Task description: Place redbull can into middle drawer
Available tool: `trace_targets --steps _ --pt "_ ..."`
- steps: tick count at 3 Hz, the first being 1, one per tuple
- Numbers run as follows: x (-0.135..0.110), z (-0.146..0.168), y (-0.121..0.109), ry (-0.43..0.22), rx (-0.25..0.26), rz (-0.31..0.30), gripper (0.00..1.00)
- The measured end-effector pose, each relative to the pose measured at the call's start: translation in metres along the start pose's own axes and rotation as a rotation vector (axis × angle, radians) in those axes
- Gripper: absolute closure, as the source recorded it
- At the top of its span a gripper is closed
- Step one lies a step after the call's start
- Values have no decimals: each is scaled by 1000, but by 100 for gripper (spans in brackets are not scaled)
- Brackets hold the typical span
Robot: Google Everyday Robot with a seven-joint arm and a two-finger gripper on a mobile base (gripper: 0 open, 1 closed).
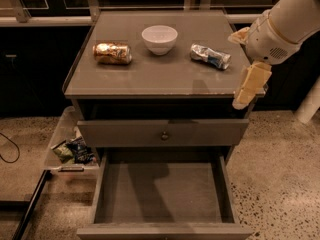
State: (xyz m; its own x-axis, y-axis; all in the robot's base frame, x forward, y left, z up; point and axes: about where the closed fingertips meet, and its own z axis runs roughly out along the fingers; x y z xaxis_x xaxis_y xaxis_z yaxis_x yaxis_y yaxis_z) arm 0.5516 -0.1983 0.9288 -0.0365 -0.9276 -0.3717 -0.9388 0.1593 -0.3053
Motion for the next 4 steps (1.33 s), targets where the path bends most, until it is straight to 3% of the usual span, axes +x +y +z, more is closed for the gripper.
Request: trace_targets --steps 1,3,4 --pt "10 26 -43 -49 -3 -4 0" --pt "6 33 -48 -79 12 14 0" --pt "13 42 -69 -126 63 62 0"
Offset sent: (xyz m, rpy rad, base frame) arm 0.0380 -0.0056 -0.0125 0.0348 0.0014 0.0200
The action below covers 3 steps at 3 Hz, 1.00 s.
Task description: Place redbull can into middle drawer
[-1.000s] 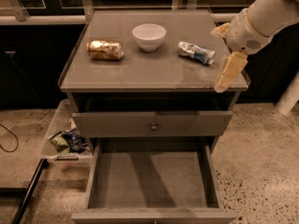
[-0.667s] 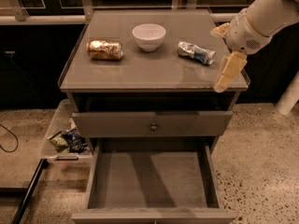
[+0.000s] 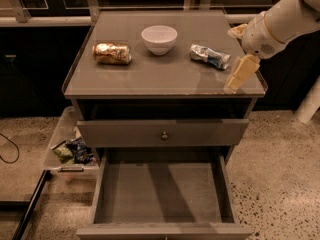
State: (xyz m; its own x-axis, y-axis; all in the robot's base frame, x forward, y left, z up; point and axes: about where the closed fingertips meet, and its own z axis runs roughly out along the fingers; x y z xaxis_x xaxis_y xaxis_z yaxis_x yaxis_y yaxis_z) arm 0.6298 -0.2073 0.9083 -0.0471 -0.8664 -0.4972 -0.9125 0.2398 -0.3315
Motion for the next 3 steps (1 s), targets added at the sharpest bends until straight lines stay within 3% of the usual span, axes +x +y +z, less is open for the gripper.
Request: trace_targets --steps 2,3 --pt "28 18 -57 -186 152 168 0" --pt "43 30 -73 -280 191 274 0"
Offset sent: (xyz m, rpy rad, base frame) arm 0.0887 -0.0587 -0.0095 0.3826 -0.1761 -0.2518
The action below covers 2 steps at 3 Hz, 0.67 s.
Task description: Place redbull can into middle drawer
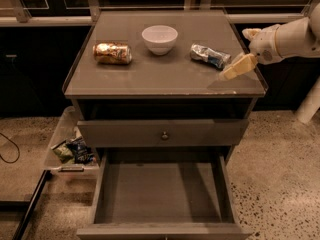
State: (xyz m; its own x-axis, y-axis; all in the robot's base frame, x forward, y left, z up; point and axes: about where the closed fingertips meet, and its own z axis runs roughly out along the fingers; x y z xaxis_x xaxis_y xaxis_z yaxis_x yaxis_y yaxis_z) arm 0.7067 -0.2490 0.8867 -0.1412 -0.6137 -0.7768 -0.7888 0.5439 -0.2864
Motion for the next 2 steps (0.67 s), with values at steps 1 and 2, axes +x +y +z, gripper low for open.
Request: trace_targets --steps 1,2 --pt "12 14 -9 -49 24 88 0" --pt "13 28 -15 -92 13 140 0"
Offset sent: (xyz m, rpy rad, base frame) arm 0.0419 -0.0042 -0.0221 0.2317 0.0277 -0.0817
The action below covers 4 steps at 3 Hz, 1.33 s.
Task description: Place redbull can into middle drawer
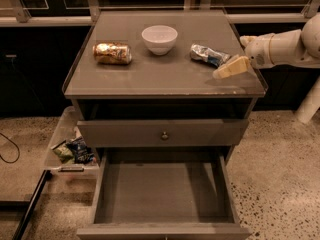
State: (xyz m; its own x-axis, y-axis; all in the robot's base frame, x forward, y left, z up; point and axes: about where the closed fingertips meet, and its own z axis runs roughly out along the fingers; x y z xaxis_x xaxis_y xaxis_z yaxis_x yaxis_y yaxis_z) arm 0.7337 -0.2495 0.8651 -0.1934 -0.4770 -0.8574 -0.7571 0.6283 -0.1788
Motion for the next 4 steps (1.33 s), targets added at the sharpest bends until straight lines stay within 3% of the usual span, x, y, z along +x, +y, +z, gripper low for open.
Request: trace_targets --steps 2,4 --pt "-15 23 -4 -17 -78 21 0" --pt "-10 40 -1 -5 -172 55 0"
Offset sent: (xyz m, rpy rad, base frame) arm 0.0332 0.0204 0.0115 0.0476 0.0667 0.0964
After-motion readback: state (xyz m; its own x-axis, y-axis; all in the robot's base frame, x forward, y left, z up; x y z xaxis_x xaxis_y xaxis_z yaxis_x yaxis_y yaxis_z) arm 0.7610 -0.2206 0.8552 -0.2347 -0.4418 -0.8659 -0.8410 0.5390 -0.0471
